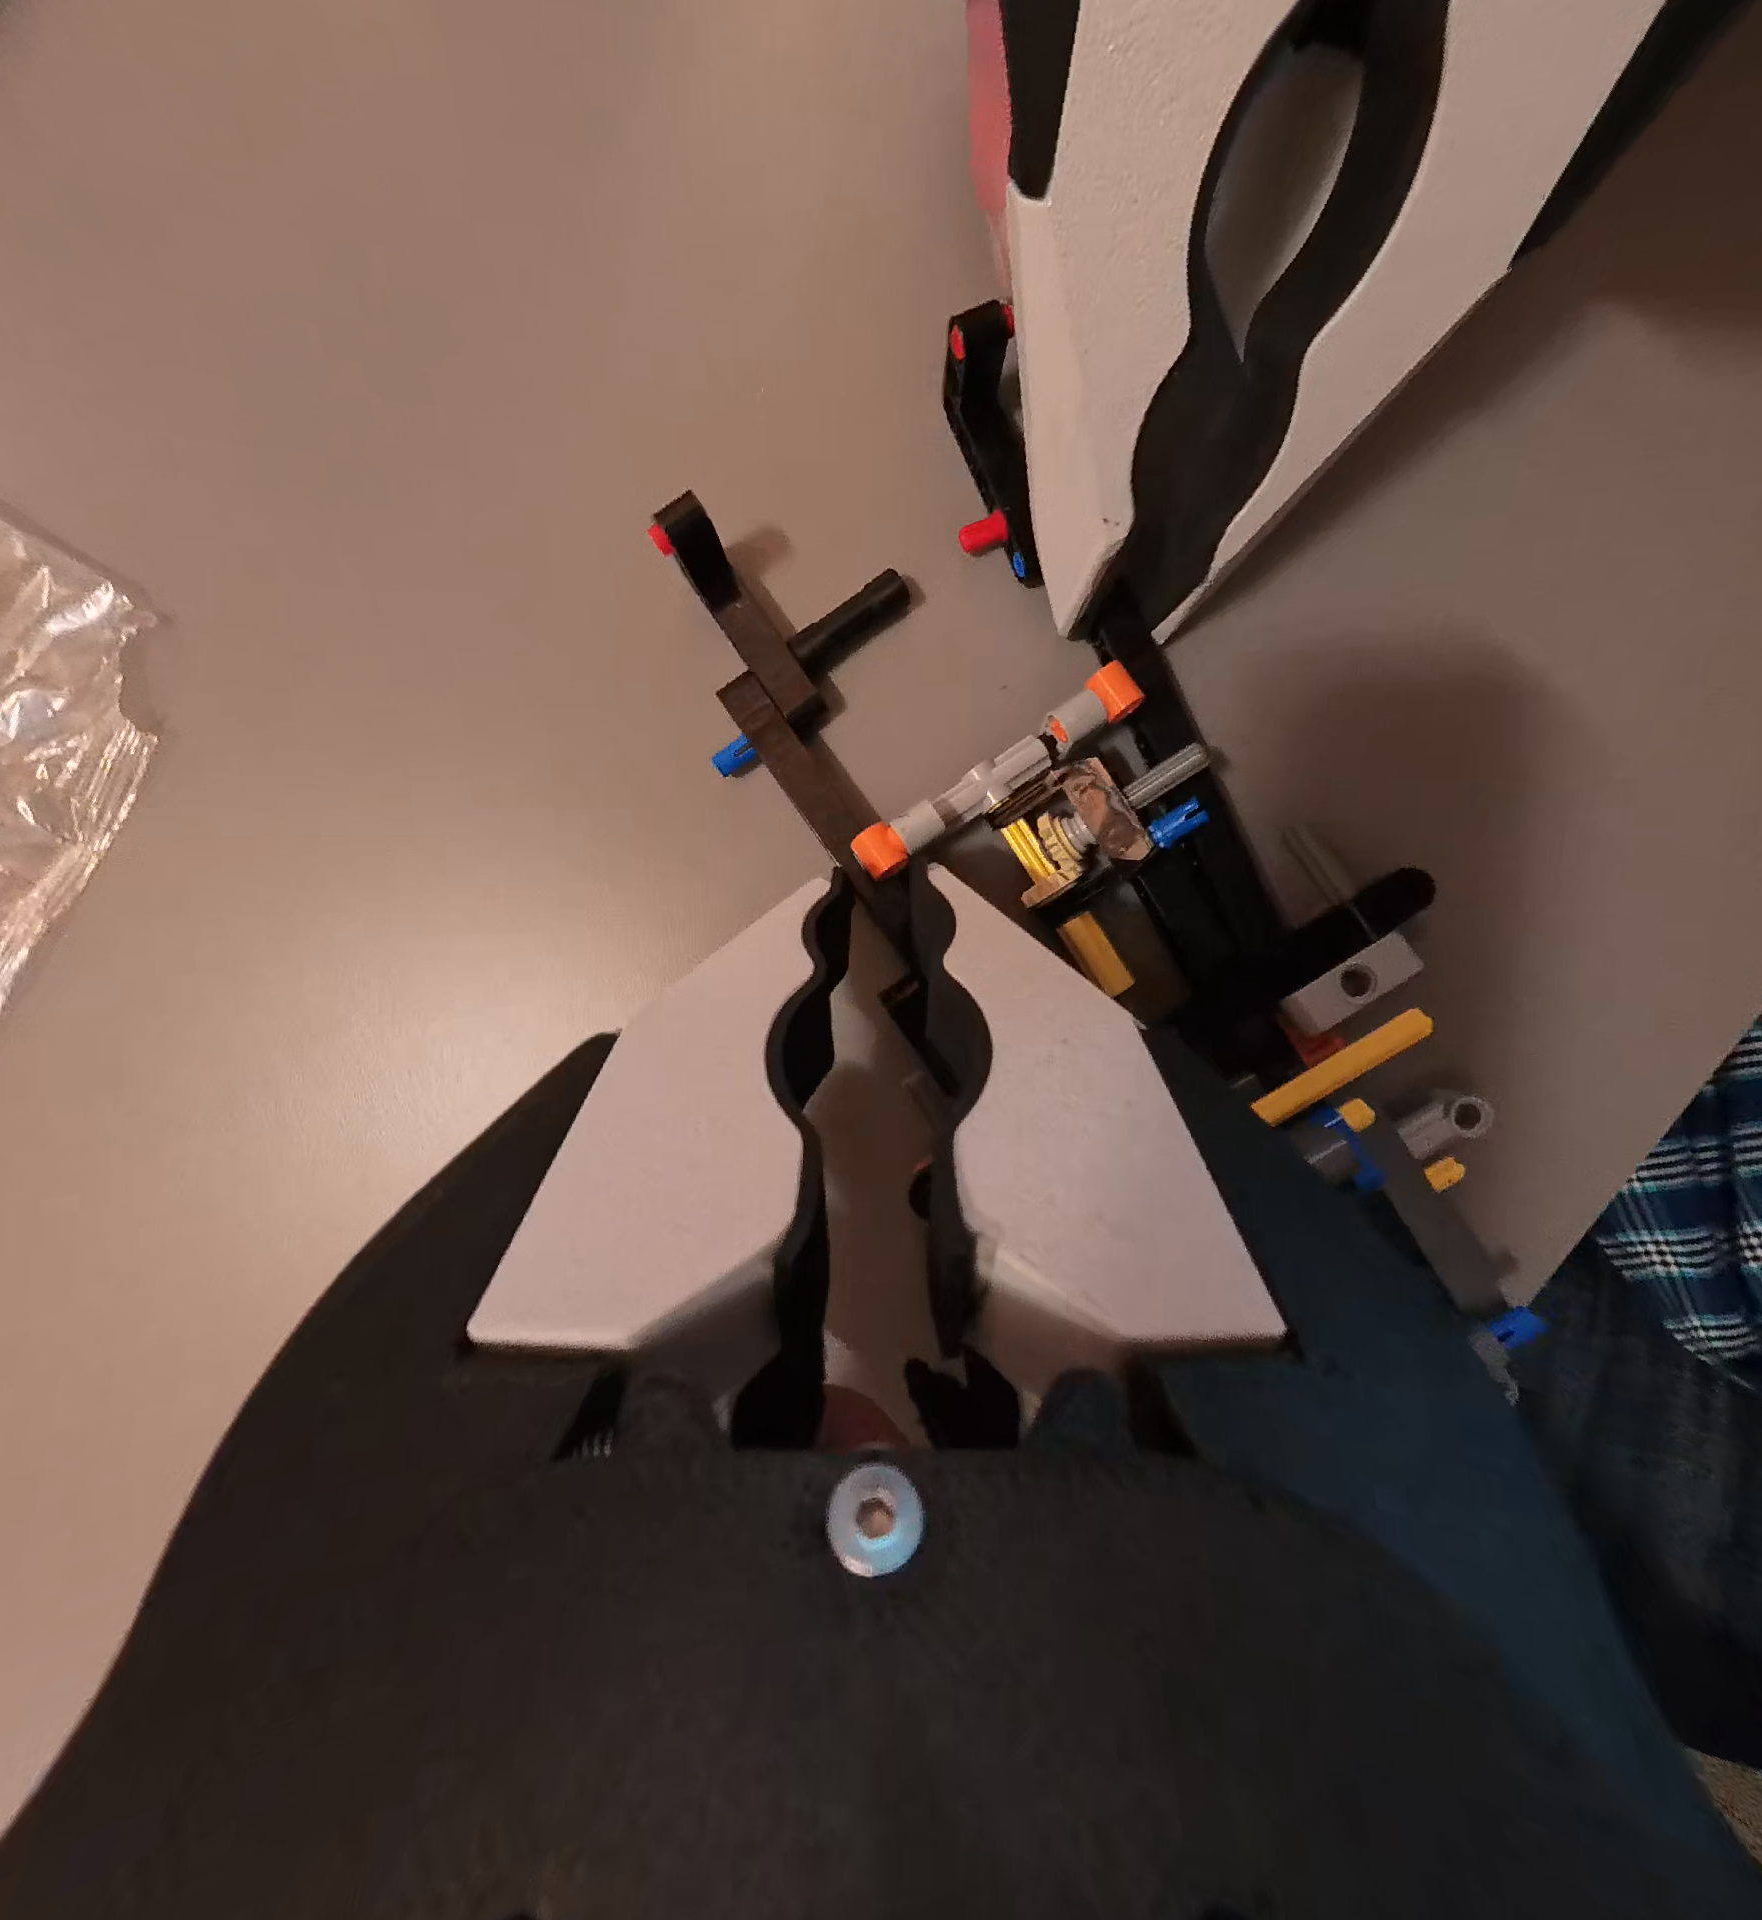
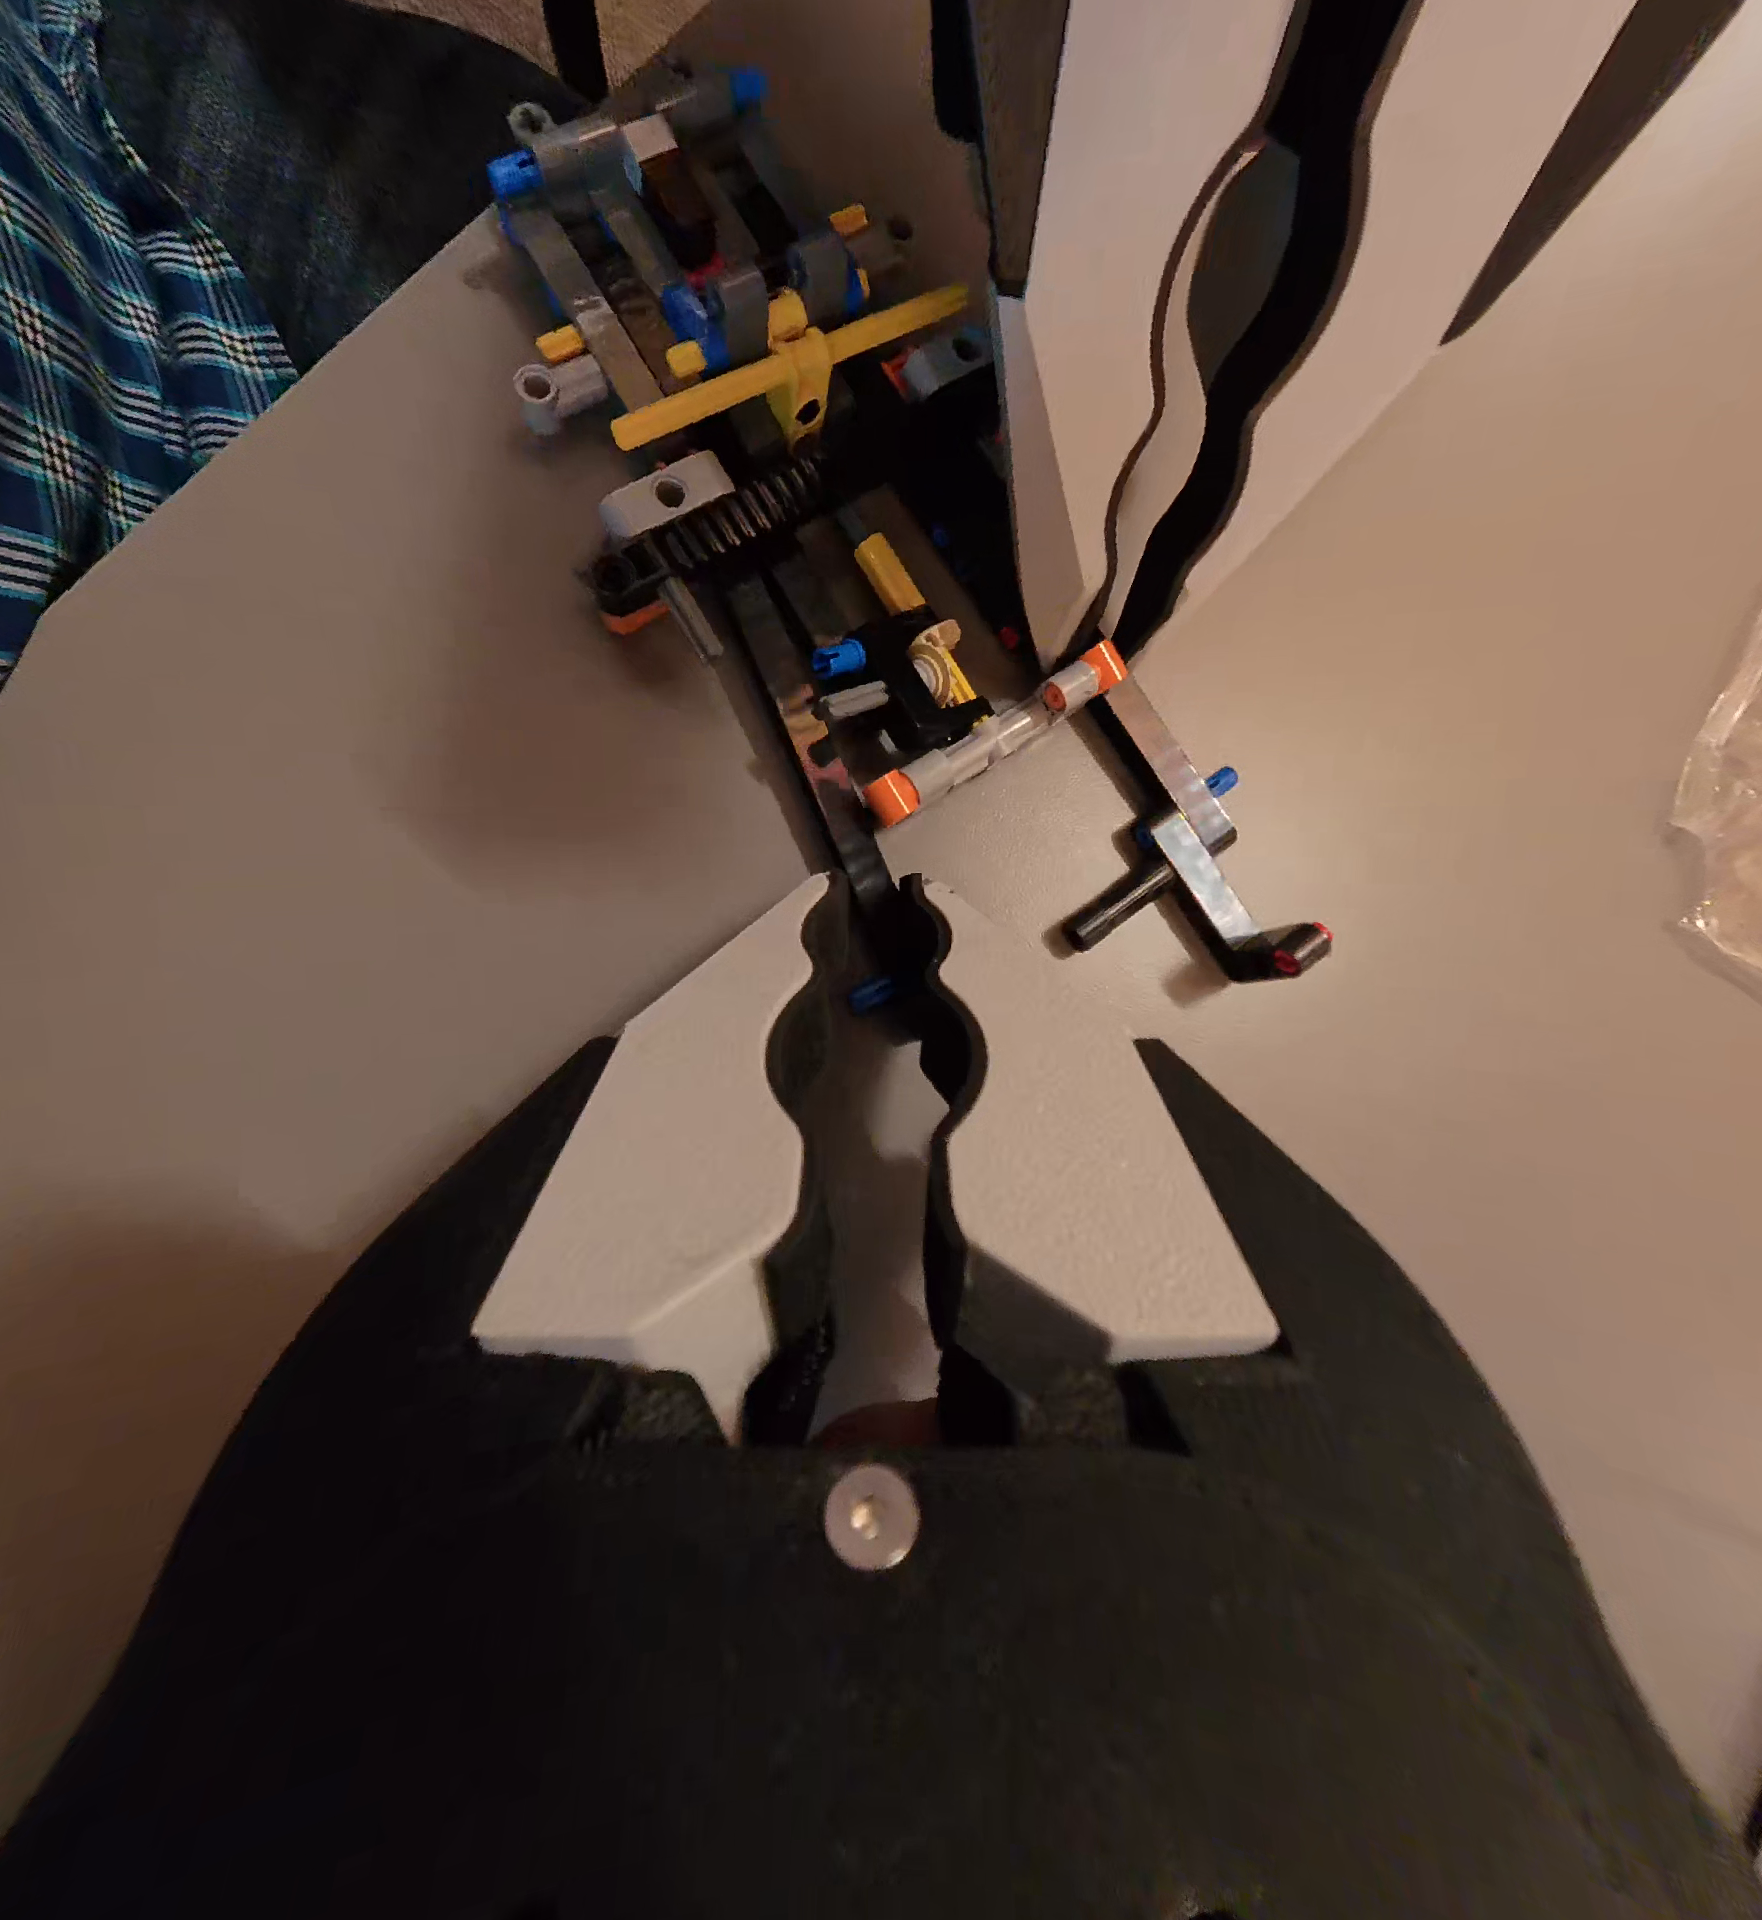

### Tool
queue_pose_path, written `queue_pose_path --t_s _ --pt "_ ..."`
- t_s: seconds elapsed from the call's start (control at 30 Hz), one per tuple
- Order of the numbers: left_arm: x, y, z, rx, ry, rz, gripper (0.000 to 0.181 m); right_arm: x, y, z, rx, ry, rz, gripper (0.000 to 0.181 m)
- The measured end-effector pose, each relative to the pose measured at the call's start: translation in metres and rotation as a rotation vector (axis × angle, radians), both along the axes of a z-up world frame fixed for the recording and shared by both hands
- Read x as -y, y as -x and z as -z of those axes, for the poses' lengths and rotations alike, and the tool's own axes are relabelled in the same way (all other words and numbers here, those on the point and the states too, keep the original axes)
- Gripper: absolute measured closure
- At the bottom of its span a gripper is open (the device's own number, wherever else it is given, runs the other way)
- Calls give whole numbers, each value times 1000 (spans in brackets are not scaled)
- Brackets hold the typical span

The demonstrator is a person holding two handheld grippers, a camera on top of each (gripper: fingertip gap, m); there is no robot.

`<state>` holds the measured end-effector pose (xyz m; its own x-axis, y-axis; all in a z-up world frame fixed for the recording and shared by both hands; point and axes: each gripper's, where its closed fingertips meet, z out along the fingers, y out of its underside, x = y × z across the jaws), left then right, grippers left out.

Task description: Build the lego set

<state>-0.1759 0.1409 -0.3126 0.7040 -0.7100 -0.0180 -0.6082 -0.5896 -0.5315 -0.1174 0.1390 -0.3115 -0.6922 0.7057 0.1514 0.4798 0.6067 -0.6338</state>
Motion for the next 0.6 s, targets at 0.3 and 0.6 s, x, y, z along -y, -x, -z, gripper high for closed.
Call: queue_pose_path --t_s 0.3,0.6 --pt "-4 -4 1 -16 -28 49 174 0 0 -4 -109 -99 27 165" --pt "-7 -11 0 -38 -63 125 175 10 -4 -1 -142 -134 -6 170"
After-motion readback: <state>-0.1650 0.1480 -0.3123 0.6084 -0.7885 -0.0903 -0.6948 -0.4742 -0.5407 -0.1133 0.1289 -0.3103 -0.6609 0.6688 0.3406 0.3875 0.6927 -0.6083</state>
